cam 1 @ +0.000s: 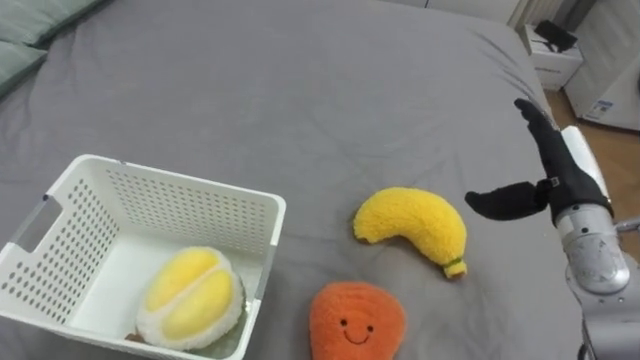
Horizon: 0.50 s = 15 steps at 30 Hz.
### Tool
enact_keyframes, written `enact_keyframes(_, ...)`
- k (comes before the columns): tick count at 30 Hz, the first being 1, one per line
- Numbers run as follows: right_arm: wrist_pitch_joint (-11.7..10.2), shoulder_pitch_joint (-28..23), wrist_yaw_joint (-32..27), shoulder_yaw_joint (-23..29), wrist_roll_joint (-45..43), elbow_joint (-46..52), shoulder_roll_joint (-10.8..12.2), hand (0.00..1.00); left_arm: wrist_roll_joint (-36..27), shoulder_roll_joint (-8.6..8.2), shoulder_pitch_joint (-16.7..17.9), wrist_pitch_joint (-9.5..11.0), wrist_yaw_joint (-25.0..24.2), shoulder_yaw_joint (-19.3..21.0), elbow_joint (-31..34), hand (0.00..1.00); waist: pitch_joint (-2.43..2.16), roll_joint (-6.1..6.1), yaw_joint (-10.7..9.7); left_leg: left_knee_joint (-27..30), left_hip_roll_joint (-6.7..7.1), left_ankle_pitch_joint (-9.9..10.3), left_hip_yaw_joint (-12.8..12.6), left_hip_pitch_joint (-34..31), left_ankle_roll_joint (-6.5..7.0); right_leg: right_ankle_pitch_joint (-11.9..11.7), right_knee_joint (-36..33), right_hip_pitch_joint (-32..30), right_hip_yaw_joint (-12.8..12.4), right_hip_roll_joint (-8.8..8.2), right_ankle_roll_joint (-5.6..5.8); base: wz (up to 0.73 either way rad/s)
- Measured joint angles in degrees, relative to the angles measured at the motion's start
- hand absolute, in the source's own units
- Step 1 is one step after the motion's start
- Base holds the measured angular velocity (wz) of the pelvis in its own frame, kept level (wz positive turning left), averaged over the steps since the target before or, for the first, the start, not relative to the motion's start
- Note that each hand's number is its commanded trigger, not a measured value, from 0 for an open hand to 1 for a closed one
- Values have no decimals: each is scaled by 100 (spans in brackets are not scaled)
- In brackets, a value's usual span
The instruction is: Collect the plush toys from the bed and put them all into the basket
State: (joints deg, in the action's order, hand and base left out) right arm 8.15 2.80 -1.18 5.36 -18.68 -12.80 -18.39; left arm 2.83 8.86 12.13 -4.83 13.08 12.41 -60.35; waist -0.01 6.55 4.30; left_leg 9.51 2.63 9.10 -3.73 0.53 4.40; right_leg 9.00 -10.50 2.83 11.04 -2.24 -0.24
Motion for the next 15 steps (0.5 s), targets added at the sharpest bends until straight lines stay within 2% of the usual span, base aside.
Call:
enact_keyframes(6, -7, 37, -292, -26, 41, -551, -1, 0, -2, 70, 76, -11, 33, -19, -20, 0, -17, 24, 66, 123, 2, 8, 48, -255, 13, -18, -10, -187, 35, -9, 3, 5)
enact_keyframes(9, -13, 289, -438, -201, 159, -1042, -5, 0, -106, 122, 0, -9, 35, -165, -20, 0, -23, 31, 86, 206, 2, 5, 90, -435, 12, -41, -13, -327, 43, -2, -1, 5)
enact_keyframes(12, -72, 472, -485, -416, 196, -1384, -7, 0, -136, 124, -158, -5, 36, -333, -20, 0, -1, -2, 84, 244, 7, -2, 136, -606, 19, -79, -12, -450, 125, -9, -7, 8)
enact_keyframes(15, -118, 683, -523, -441, 227, -1692, -6, 0, -181, 125, -321, 39, 31, -493, -32, 0, 18, -27, 173, 238, 12, -50, 133, -761, 30, -99, -22, -603, 152, -21, -4, 1)
